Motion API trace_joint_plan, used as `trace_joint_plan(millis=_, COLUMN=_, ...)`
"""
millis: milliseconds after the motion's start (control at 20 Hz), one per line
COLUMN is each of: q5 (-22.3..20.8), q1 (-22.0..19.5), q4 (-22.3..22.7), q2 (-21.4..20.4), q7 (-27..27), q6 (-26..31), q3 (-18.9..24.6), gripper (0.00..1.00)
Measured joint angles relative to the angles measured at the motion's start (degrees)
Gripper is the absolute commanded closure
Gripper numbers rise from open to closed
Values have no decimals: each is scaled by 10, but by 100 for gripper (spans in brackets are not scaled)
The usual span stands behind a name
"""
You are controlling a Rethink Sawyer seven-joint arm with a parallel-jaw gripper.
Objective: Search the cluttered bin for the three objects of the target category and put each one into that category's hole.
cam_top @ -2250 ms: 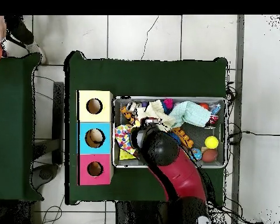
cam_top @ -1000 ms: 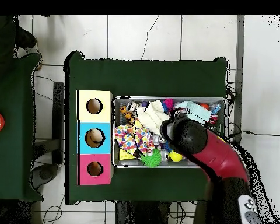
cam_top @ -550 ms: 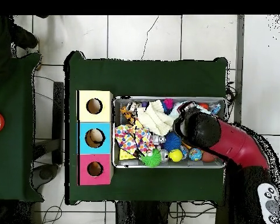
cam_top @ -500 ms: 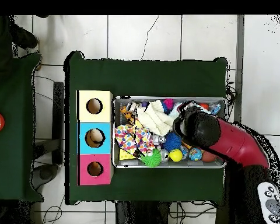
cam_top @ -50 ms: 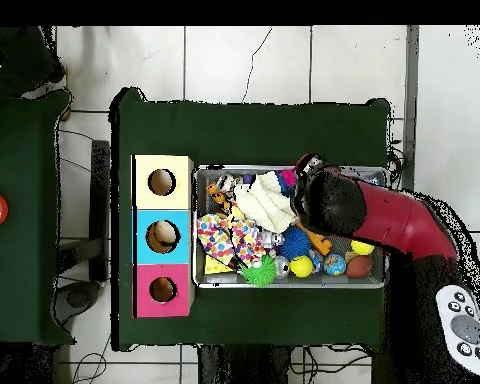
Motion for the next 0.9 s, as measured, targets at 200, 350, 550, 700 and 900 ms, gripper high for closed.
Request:
trace_joint_plan(millis=200, q5=-26, q1=-9, q4=-25, q2=6, q7=-18, q6=16, q3=34, gripper=0)
trace_joint_plan(millis=350, q5=-29, q1=-8, q4=-45, q2=13, q7=-19, q6=39, q3=45, gripper=0)
trace_joint_plan(millis=550, q5=-28, q1=0, q4=-68, q2=19, q7=-19, q6=75, q3=49, gripper=0)
trace_joint_plan(millis=700, q5=-19, q1=14, q4=-87, q2=20, q7=-19, q6=111, q3=49, gripper=0)
trace_joint_plan(millis=900, q5=-6, q1=28, q4=-96, q2=21, q7=-19, q6=120, q3=46, gripper=0)
